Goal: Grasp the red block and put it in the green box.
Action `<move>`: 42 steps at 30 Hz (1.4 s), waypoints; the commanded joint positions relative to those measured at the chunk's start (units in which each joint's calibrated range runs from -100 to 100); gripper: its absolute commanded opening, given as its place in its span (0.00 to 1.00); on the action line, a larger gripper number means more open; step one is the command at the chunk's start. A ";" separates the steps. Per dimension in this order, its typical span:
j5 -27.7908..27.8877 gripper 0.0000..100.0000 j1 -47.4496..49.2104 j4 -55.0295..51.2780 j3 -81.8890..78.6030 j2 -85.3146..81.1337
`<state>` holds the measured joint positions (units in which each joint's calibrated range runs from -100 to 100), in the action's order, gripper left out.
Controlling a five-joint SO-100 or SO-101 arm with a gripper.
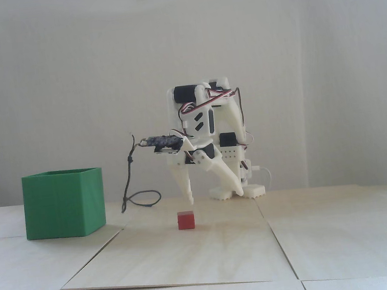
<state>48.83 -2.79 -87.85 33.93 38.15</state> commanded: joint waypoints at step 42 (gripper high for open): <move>-1.67 0.43 0.66 3.28 3.69 -2.50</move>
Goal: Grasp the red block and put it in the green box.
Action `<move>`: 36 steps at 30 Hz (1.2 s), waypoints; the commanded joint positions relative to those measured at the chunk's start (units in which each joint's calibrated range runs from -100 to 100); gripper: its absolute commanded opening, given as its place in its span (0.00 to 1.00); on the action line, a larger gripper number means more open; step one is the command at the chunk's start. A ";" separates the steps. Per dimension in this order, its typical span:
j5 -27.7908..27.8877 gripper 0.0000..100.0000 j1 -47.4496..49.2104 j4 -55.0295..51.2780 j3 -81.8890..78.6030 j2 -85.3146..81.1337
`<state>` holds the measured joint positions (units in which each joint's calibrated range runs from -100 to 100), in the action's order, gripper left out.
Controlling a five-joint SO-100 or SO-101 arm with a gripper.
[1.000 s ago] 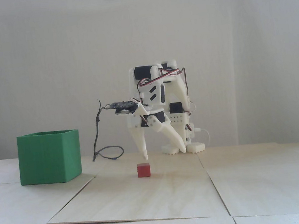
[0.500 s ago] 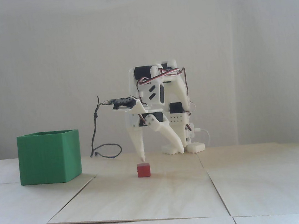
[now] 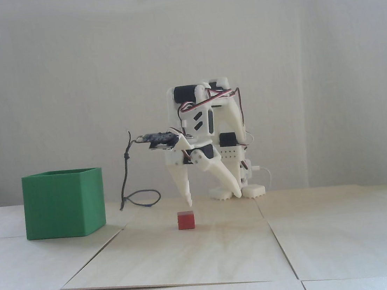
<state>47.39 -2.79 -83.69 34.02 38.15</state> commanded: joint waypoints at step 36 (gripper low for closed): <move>-9.39 0.43 1.14 4.86 3.51 -3.29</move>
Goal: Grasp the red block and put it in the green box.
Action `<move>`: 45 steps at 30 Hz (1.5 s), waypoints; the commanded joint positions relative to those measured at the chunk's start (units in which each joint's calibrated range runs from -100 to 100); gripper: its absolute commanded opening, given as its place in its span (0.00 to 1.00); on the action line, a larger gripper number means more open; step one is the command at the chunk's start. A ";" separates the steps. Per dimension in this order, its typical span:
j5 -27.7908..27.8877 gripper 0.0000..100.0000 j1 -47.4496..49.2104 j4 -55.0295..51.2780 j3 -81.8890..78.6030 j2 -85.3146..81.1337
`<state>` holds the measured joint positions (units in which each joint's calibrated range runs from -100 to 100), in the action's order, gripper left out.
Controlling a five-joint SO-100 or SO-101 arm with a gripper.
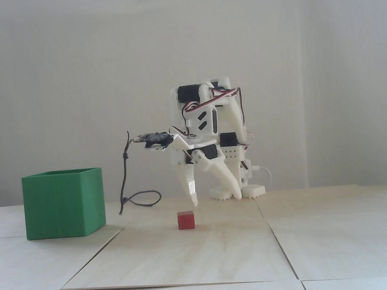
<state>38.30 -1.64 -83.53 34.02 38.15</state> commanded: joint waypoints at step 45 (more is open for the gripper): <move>23.60 0.43 -0.17 3.43 -29.14 -19.24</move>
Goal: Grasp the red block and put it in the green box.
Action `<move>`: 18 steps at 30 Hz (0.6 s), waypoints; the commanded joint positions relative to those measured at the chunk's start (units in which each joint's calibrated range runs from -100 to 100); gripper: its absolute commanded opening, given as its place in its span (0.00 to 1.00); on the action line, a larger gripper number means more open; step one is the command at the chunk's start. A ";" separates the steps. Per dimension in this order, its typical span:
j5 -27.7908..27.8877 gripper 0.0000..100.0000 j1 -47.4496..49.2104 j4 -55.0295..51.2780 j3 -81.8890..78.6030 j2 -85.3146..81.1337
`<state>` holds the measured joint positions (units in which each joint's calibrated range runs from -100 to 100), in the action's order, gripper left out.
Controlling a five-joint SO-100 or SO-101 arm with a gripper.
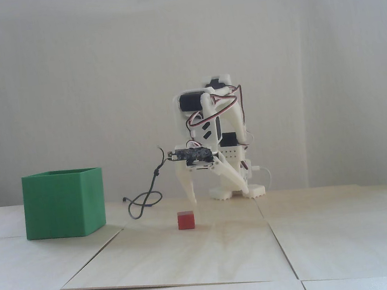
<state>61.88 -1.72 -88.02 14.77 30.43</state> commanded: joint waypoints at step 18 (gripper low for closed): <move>0.01 0.43 -10.95 14.07 -0.57 -6.86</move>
<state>61.88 -10.74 -74.29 6.09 24.53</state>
